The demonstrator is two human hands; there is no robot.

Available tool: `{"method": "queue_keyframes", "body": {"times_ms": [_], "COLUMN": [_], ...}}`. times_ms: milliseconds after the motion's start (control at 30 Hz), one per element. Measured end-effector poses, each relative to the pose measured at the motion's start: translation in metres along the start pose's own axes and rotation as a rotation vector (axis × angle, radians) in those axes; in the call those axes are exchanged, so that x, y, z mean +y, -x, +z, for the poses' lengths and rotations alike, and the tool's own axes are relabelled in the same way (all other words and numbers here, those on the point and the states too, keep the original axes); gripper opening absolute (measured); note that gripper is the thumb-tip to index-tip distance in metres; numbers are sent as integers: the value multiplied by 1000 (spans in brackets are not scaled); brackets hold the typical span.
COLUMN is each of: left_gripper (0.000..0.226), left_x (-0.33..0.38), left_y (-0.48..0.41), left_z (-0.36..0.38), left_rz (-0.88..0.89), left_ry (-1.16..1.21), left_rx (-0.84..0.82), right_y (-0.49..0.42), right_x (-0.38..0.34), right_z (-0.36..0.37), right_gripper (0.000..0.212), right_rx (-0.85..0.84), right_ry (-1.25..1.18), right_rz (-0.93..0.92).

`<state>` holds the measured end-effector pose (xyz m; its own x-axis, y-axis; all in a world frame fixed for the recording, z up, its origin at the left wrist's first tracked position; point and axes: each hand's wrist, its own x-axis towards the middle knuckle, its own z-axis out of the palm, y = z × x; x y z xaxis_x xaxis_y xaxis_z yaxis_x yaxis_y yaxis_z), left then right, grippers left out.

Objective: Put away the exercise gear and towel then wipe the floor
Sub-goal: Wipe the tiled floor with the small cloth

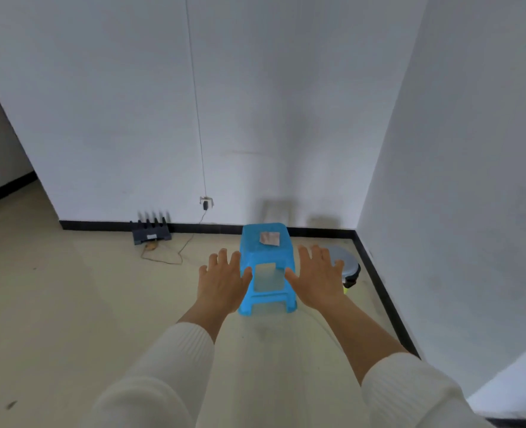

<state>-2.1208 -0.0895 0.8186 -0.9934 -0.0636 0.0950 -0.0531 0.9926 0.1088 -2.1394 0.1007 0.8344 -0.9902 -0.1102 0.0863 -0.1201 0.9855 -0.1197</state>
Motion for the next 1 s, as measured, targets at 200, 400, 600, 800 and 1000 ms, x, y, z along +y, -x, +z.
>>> {"method": "queue_keyframes", "body": {"times_ms": [200, 400, 600, 800, 1000], "left_gripper": [53, 52, 53, 52, 52], "left_x": [14, 24, 24, -1, -21], "left_y": [-153, -311, -448, -533, -598], "left_z": [39, 107, 185, 272, 389], "left_rz": [37, -3, -149, -172, -144], "left_ry": [42, 92, 207, 175, 174], "left_rx": [-77, -135, -233, -379, -501], "right_y": [-158, -332, -473, -556, -635], "right_x": [20, 50, 77, 89, 91], "right_z": [37, 101, 181, 274, 380], "right_gripper": [61, 59, 57, 52, 41], "right_rx": [-63, -139, -306, -437, -465], "right_ry": [16, 65, 26, 26, -28], "right_rz": [5, -59, -82, -142, -134]}}
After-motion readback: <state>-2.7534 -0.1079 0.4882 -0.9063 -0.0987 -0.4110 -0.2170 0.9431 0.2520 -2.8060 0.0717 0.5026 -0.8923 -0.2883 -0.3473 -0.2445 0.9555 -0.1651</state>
